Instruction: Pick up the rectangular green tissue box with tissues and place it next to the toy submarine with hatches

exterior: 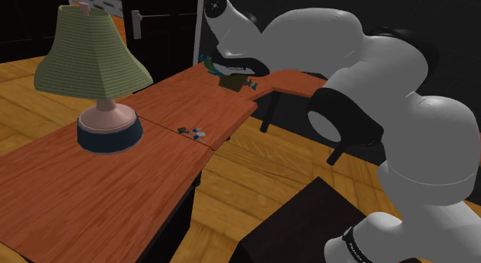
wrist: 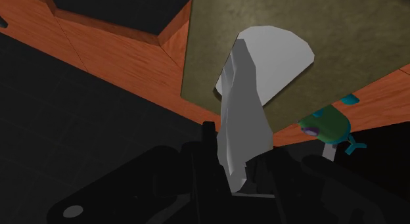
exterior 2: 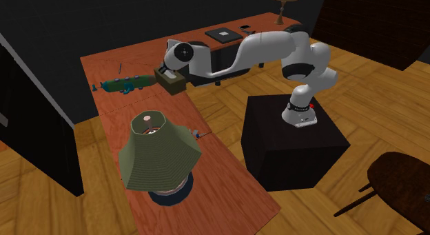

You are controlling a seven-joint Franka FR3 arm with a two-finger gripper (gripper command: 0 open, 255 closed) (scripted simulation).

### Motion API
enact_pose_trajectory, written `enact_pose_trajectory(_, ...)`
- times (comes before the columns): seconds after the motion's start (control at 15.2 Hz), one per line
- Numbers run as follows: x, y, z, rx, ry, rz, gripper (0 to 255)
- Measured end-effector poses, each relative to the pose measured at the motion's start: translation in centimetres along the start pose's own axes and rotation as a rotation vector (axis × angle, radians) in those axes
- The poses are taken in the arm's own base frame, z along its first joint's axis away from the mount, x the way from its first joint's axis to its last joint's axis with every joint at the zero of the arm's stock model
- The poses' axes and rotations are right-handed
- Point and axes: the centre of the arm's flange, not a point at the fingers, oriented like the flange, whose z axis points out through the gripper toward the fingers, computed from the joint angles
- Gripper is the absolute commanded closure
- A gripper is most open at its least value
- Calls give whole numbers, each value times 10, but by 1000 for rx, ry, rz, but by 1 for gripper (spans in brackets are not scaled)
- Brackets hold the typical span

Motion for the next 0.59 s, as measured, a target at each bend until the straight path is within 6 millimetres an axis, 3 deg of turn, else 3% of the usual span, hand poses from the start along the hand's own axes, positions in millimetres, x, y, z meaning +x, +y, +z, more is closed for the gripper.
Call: enact_pose_trajectory(0.59, -36, -15, 27, 0, 0, 0, 255)
